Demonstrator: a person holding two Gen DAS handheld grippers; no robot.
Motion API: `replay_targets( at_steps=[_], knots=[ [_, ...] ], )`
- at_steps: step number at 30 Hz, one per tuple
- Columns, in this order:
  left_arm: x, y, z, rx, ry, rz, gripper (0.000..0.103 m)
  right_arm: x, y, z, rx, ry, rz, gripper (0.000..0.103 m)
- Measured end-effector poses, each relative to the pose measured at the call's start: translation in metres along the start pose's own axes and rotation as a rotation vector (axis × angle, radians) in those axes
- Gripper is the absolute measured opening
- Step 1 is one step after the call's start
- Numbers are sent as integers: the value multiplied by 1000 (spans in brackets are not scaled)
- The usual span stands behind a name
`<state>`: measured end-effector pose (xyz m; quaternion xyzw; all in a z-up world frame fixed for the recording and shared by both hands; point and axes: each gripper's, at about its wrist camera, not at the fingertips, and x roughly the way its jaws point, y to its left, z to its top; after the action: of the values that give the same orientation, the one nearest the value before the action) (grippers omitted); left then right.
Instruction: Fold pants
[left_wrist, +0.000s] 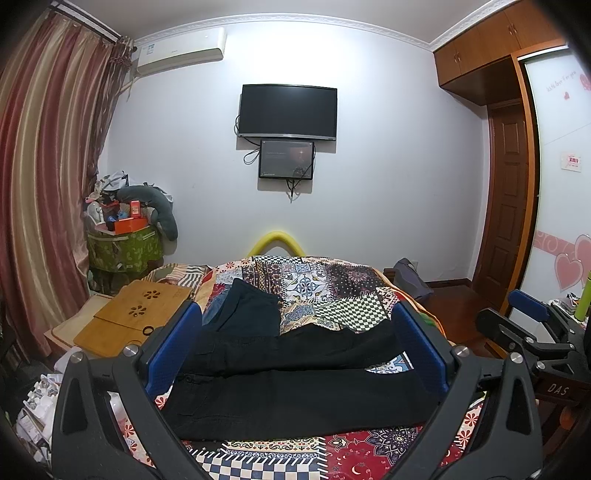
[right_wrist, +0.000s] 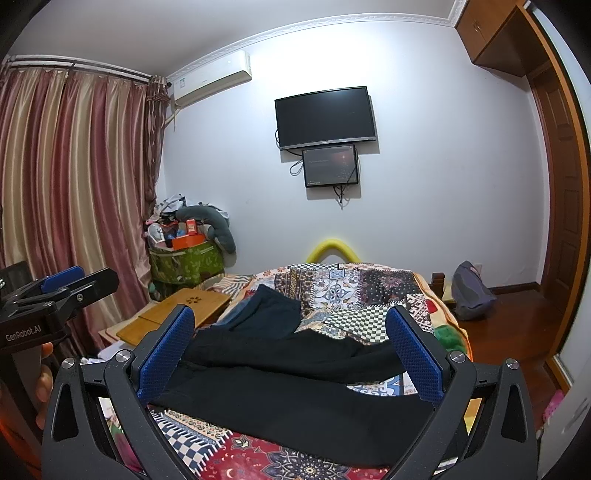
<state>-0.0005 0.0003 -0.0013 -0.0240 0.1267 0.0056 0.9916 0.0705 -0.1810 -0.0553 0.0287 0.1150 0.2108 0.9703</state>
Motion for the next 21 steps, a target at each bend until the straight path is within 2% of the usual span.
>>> replay_targets(
  at_steps=[3, 21],
  knots=[
    [0, 0, 0, 0, 0, 1, 103, -2, -15, -4, 4, 2, -2, 103],
    [2, -1, -2, -2, 5, -3, 103, -1, -15, -4, 4, 5, -2, 103]
  ],
)
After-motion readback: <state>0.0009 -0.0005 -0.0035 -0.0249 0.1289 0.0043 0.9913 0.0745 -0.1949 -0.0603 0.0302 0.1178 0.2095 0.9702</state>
